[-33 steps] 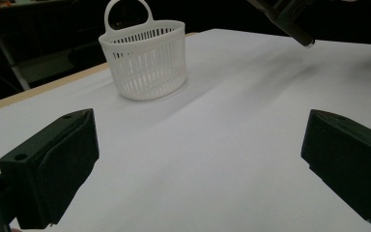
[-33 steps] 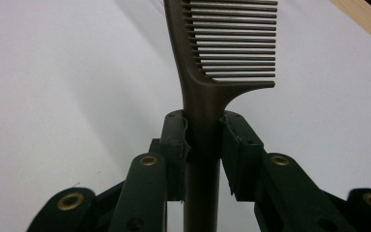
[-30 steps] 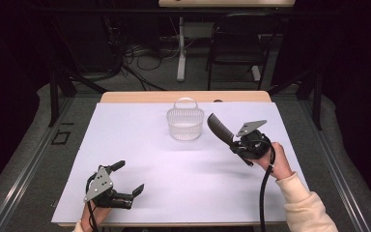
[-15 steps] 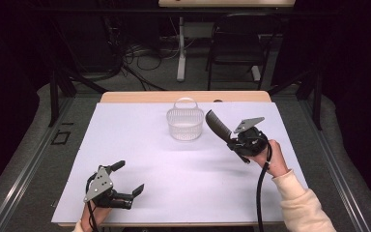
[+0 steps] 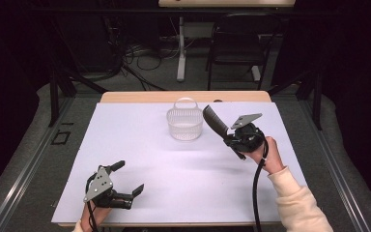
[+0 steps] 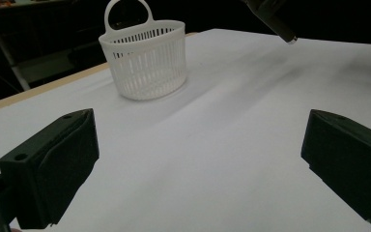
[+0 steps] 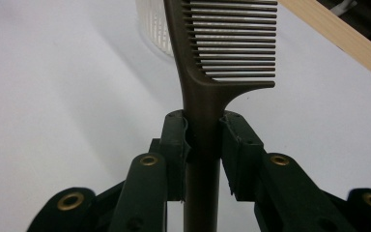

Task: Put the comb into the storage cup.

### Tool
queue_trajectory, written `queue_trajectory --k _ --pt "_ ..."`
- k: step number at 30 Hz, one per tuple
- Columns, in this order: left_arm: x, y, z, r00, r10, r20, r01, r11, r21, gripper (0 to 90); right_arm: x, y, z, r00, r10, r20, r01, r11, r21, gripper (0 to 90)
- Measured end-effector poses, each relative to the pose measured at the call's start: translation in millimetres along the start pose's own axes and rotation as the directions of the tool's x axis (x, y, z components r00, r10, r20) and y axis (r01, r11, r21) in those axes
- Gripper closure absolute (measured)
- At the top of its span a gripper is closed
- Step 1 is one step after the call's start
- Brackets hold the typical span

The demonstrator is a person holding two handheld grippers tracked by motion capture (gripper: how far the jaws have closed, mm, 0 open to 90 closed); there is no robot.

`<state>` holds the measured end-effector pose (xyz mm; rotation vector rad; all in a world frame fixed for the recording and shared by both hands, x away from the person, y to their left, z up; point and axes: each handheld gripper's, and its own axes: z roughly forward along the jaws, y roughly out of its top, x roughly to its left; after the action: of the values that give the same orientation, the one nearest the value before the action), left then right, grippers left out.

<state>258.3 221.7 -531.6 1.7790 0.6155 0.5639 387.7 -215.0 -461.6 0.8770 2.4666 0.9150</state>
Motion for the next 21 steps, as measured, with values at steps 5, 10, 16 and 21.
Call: queue_trajectory --k 5,10,16,21 --pt "0.0 -0.1 0.2 1.0 -0.001 0.0 0.001 1.0 0.001 0.0 0.3 2.5 1.3 1.0 -0.001 0.0 0.001 1.0 -0.002 72.7" --pt "0.1 -0.1 0.1 1.0 -0.002 0.001 0.002 1.0 0.001 0.0 0.4 4.7 4.1 1.0 -0.009 -0.002 0.009 1.0 0.0 72.7" --pt "0.1 -0.2 0.2 1.0 -0.002 0.001 0.002 1.0 0.0 0.0 0.6 9.3 5.2 0.9998 -0.015 -0.009 0.015 1.0 -0.003 72.7" --pt "-0.1 -0.2 0.3 1.0 -0.004 0.002 0.004 1.0 0.0 0.0 0.9 13.4 4.3 0.9997 -0.024 -0.011 0.023 1.0 -0.008 72.6"
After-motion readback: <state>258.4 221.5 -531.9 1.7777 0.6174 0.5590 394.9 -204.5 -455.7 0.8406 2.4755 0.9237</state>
